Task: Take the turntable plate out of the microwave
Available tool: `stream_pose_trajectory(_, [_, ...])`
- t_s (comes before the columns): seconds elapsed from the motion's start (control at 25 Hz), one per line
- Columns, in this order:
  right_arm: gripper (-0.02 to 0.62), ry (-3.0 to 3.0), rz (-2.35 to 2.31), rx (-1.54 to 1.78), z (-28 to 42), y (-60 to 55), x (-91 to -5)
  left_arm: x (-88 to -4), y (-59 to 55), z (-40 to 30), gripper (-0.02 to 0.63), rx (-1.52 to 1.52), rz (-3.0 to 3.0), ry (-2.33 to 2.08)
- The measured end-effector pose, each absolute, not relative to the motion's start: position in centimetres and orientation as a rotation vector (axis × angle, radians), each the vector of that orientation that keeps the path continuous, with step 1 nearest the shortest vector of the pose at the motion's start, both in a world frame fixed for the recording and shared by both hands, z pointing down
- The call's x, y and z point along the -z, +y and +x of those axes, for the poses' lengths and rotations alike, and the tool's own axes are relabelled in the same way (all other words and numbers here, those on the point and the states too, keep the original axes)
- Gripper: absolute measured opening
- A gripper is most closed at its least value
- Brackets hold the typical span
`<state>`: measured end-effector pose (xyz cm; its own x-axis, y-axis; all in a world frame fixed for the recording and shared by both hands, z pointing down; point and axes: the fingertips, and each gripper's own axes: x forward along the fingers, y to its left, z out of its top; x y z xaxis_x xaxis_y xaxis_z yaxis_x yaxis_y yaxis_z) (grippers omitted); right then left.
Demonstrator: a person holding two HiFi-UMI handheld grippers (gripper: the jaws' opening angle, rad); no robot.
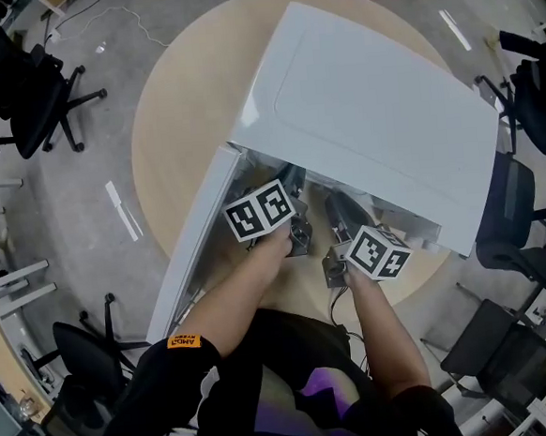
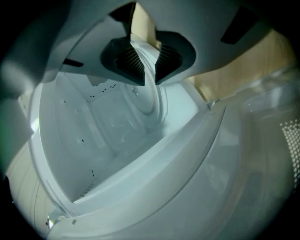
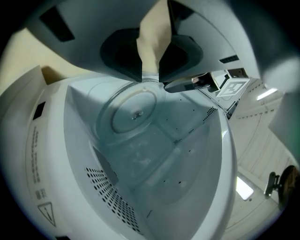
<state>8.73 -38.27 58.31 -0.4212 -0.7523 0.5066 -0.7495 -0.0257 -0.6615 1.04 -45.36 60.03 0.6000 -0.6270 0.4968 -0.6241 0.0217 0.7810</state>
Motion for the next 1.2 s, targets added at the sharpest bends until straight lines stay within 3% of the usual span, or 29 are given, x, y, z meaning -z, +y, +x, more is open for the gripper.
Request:
stream_pose_trajectory(0.52, [0.097, 1.883, -1.532, 1.654, 8.9, -39.6, -60.5, -59.3, -45.1, 1.1, 0.11, 0.048, 1.627, -1.045])
stream_pose_trajectory(1.2, [0.097, 1.705, -1.375, 1.624, 9.0, -40.6, -59.3, -59.7, -44.8, 2.1, 0.112, 0.045, 1.631, -0.99])
